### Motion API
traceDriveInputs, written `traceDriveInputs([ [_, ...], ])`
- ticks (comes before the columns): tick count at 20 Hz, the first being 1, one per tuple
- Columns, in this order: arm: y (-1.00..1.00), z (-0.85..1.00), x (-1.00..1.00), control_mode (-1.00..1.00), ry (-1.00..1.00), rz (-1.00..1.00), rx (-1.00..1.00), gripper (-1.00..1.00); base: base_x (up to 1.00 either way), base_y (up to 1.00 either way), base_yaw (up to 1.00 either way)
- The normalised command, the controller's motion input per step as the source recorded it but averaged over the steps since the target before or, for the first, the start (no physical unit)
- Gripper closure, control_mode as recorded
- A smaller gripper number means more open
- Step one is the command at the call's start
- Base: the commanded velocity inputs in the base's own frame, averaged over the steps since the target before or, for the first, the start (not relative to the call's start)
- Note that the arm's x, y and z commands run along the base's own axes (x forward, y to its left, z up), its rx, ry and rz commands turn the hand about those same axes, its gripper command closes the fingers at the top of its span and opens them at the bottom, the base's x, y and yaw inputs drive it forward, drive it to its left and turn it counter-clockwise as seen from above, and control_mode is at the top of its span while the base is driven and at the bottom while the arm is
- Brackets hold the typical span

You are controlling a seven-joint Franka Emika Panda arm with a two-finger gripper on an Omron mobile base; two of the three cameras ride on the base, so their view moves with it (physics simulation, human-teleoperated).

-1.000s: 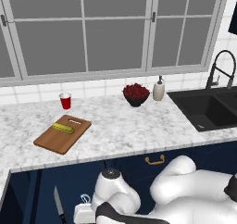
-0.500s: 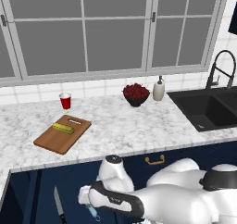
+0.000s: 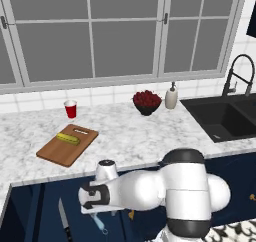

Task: Place the appropriate cutting tool for cutting the cucumber skin on the cutting board.

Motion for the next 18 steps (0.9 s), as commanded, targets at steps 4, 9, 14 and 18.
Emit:
traceDriveInputs([
  [4, 0.38, -0.50, 0.07, -1.00, 0.17, 0.07, -0.12, -1.00, 0.00, 0.00, 0.00],
  [9, 0.49, -0.67, -0.17, -1.00, 0.16, 0.04, -0.04, -1.00, 0.00, 0.00, 0.00],
  [14, 0.36, -1.00, -0.95, -1.00, 0.01, 0.00, 0.02, -1.00, 0.00, 0.00, 0.00],
  [18, 0.31, -1.00, -0.97, -1.00, 0.00, 0.00, 0.07, -1.00, 0.00, 0.00, 0.00],
])
